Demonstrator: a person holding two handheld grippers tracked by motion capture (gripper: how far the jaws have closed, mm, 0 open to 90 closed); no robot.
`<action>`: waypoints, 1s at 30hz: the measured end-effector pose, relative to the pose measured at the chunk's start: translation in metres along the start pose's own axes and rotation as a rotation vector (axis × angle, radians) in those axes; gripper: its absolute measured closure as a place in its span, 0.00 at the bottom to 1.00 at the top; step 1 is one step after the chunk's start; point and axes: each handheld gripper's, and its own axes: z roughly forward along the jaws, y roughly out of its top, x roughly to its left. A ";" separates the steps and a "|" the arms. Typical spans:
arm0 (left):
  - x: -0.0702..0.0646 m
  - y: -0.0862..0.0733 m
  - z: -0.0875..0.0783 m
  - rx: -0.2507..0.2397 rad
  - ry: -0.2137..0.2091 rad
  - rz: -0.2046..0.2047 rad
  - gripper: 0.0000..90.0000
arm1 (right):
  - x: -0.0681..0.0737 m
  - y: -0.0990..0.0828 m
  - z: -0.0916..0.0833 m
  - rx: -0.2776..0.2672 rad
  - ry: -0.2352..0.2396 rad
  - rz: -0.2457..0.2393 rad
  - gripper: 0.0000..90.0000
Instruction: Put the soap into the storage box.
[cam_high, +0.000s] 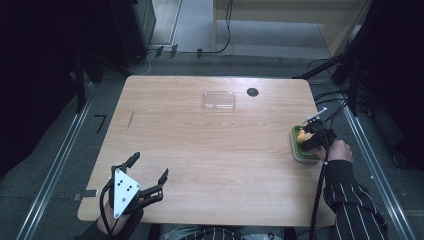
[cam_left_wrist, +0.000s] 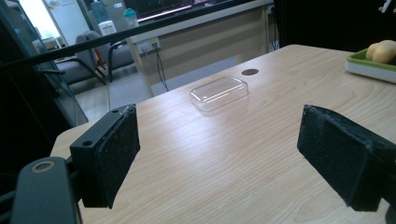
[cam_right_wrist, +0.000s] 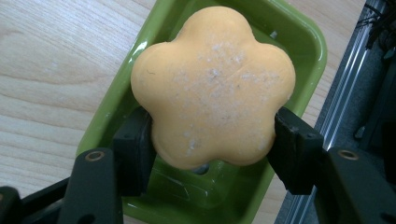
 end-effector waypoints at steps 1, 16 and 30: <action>0.000 0.000 0.000 0.000 0.001 0.000 0.15 | 0.000 0.000 0.001 0.001 -0.003 -0.001 0.44; 0.000 0.000 0.000 -0.001 -0.002 0.001 0.15 | -0.001 -0.001 -0.001 0.004 -0.003 0.007 0.43; -0.001 0.000 0.001 -0.003 -0.004 0.000 0.15 | 0.001 -0.004 -0.015 -0.013 0.008 0.003 0.32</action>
